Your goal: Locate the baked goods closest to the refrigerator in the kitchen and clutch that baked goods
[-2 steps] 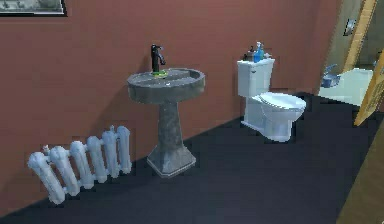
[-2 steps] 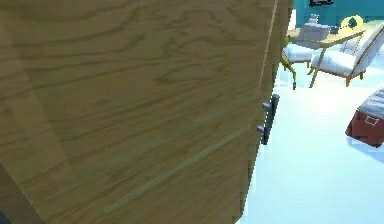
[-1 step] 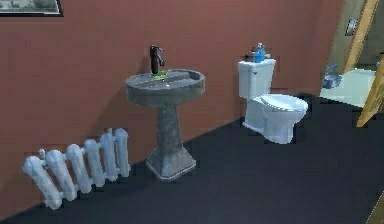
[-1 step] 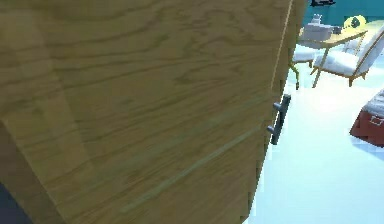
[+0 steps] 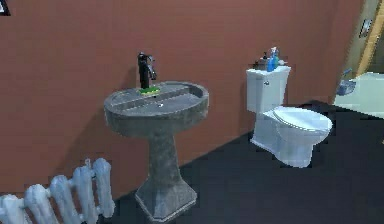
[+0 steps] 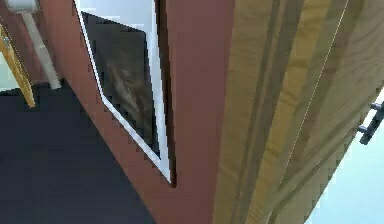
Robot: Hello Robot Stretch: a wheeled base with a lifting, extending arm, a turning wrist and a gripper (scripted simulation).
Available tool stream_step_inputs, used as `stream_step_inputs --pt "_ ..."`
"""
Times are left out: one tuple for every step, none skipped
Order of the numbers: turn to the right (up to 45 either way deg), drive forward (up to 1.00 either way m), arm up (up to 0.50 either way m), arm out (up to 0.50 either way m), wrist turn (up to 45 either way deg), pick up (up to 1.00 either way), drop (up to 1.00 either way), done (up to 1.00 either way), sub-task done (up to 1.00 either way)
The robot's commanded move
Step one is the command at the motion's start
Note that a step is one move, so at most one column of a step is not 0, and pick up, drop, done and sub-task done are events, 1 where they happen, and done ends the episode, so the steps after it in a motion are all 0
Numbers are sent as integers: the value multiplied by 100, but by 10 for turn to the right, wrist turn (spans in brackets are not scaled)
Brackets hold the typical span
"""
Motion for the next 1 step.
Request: stream_step_inputs --pt "450 0 0 0 0 0 0 0 0"
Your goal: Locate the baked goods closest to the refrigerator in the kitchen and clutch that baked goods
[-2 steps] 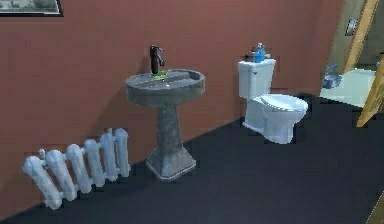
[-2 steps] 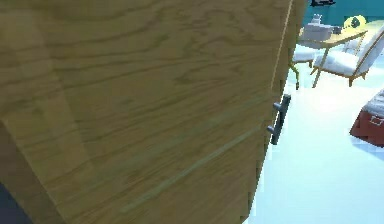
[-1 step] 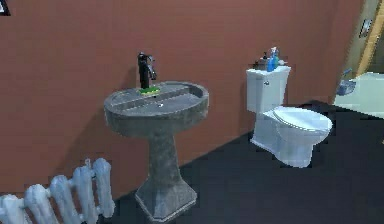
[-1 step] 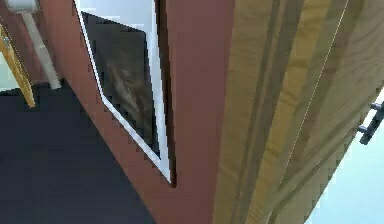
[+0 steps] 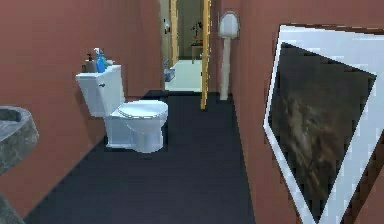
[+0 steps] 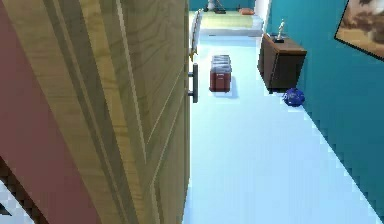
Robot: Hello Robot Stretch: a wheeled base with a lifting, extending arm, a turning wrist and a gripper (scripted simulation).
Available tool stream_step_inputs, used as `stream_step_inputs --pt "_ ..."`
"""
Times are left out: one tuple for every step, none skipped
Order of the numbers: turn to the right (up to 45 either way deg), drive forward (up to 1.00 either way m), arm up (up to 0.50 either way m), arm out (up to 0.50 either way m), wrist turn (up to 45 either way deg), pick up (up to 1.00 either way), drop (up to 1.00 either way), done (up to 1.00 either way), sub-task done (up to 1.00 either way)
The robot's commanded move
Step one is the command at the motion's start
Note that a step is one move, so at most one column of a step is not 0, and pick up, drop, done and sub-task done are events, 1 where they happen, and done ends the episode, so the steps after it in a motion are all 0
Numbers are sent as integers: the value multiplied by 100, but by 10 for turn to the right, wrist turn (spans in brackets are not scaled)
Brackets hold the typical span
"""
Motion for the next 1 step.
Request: stream_step_inputs --pt "30 0 0 0 0 0 0 0 0"
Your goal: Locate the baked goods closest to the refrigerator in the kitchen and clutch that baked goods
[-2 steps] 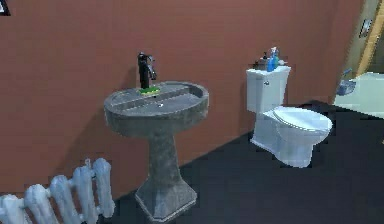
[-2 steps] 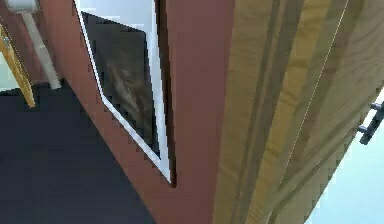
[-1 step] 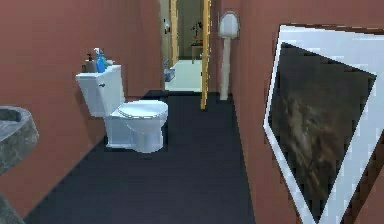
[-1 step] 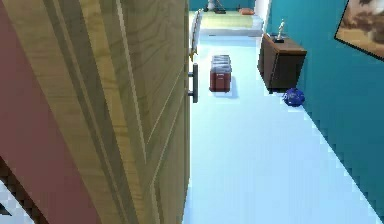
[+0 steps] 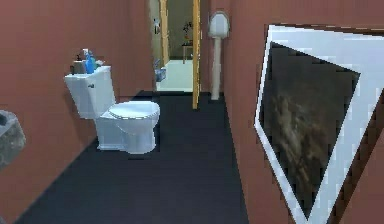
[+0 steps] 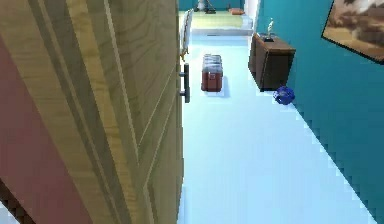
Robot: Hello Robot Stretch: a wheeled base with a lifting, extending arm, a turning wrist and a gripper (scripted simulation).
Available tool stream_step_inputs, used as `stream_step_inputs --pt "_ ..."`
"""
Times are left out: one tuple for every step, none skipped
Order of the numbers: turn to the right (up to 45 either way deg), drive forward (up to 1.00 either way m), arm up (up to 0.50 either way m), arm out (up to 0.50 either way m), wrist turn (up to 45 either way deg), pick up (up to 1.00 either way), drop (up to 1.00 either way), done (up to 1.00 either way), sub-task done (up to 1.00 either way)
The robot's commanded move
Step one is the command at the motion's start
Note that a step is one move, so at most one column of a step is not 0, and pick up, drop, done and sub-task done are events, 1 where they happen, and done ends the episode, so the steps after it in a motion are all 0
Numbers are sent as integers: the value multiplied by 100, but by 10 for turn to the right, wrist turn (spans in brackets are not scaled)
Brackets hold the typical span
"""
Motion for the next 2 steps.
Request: stream_step_inputs --pt "-450 0 0 0 0 0 0 0 0" --pt "-450 0 0 0 0 0 0 0 0"
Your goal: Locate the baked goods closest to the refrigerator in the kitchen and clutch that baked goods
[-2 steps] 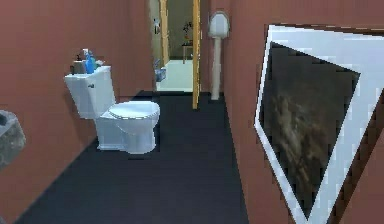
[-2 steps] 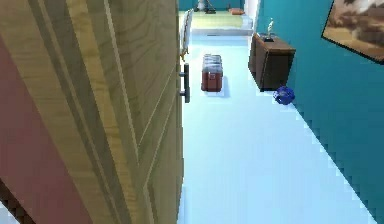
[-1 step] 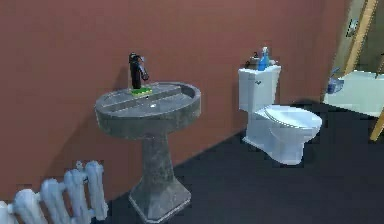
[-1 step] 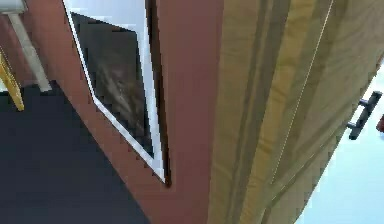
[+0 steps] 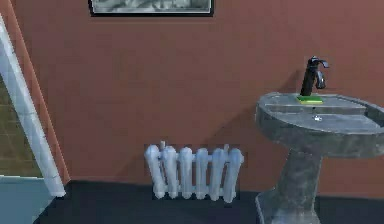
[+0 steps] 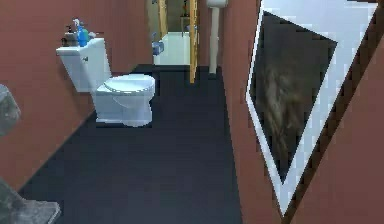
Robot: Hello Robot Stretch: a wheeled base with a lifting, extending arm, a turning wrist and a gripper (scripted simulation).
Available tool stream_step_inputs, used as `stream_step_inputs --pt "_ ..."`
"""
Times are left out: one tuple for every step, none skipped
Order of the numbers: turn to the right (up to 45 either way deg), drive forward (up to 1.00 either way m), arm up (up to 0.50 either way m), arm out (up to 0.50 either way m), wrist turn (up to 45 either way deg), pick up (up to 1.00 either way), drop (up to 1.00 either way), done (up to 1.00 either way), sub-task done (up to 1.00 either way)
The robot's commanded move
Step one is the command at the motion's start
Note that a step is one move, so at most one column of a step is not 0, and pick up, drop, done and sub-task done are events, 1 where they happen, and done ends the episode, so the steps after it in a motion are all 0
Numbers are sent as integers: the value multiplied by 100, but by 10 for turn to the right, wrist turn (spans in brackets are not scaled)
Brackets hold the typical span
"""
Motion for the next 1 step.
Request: stream_step_inputs --pt "-390 0 0 0 0 0 0 0 0"
